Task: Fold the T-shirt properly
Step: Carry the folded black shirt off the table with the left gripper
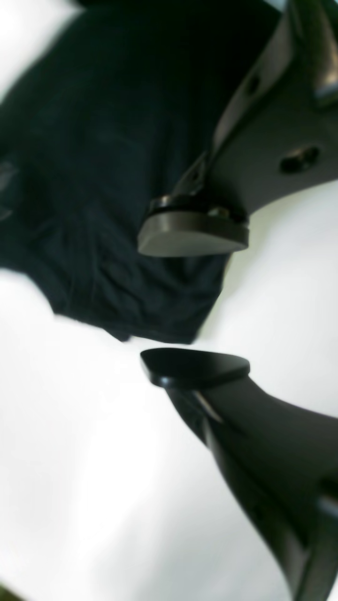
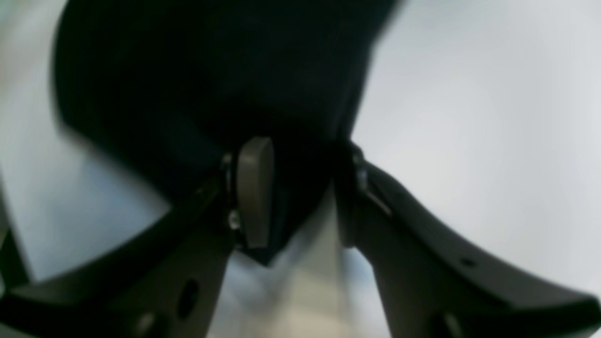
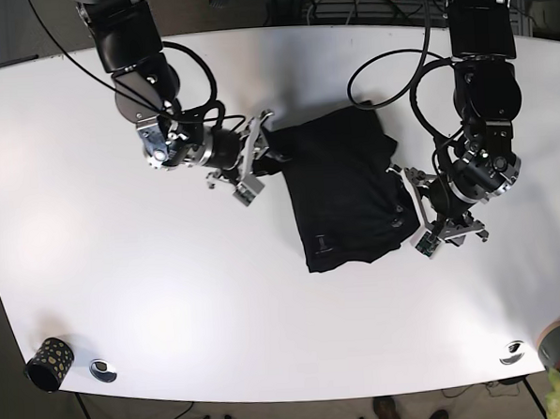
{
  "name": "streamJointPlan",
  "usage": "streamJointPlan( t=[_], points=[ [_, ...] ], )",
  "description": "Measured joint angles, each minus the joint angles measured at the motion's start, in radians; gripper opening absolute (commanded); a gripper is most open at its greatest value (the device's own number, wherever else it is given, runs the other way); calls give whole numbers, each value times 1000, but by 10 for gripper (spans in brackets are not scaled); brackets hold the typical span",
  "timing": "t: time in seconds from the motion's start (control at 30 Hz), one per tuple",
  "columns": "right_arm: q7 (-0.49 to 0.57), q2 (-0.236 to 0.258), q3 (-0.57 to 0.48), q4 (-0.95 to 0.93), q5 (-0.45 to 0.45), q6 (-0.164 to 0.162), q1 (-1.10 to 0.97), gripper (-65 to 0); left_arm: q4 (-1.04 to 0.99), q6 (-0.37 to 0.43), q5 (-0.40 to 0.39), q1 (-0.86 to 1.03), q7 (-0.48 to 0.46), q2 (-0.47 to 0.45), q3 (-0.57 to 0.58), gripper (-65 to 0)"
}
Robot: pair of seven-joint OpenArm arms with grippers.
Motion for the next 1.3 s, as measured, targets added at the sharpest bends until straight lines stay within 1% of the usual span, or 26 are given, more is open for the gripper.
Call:
streamJointPlan(
  t=[0.1, 0.13, 0.17, 0.2, 0.23, 0.3, 0.4, 0.47, 0.5, 0.57, 0.63, 0.7, 0.83, 0.97, 1.0, 1.07, 1.13, 1.23, 1.3],
  points=[
    [0, -36, -59, 19, 0, -1, -11, -449, 30, 6, 3, 29, 1, -2, -2, -351],
    [-7, -49, -77, 25, 0, 6, -13, -449, 36, 6, 1, 39, 1, 2, 0, -350],
    [-8, -57, -90, 33, 1, 4, -13, -449, 39, 7, 2, 48, 3, 8, 0, -350],
    [-16, -64, -109, 42, 0, 4, -12, -449, 40, 25, 2, 55, 6, 19, 0, -343],
    [-40, -76, -115, 53, 2, 6, -11, -449, 42, 61, 3, 63, 8, 35, 0, -331],
    [-69, -89, -115, 77, 7, 7, -11, -449, 46, 116, 0, 72, 7, 57, 2, -274],
    [-81, -85, -81, 112, 19, 7, -5, -449, 63, 192, -1, 88, 0, 79, 2, -214],
    [-80, -78, -27, 116, 18, 6, -5, -449, 67, 256, 0, 92, 0, 95, 1, -194],
    [-80, -75, -7, 115, 18, 6, -5, -449, 67, 274, 1, 94, -5, 102, 0, -183],
    [-86, -53, 34, 114, 13, 3, -5, -449, 67, 320, 0, 109, -33, 117, 0, -168],
    [-88, -32, 57, 114, 15, 8, -7, -449, 67, 348, 0, 128, -78, 129, 0, -150],
    [-94, -16, 82, 113, 11, 7, -8, -449, 49, 367, -1, 146, -106, 135, 20, -149],
    [-93, -10, 112, 113, 11, 7, -6, -449, -29, 389, -4, 167, -153, 135, 82, -149],
    [-94, -15, 137, 113, 14, 10, -8, -449, -143, 400, -9, 183, -236, 134, 86, -150],
    [-95, -15, 146, 113, 14, 10, -8, -449, -184, 396, -9, 183, -289, 122, 85, -150],
    [-107, -14, 151, 113, 14, 7, -6, -449, -230, 381, -29, 176, -332, 92, 89, -151],
    [-119, -12, 151, 114, 15, 11, -5, -449, -276, 367, -39, 169, -373, 63, 86, -151],
    [-131, -14, 156, 114, 15, 11, -5, -449, -318, 360, -50, 163, -377, 26, 64, -151],
    [-132, -15, 156, 120, 14, 10, -6, -449, -322, 361, -52, 177, -355, 2, 10, -151]
  ],
)
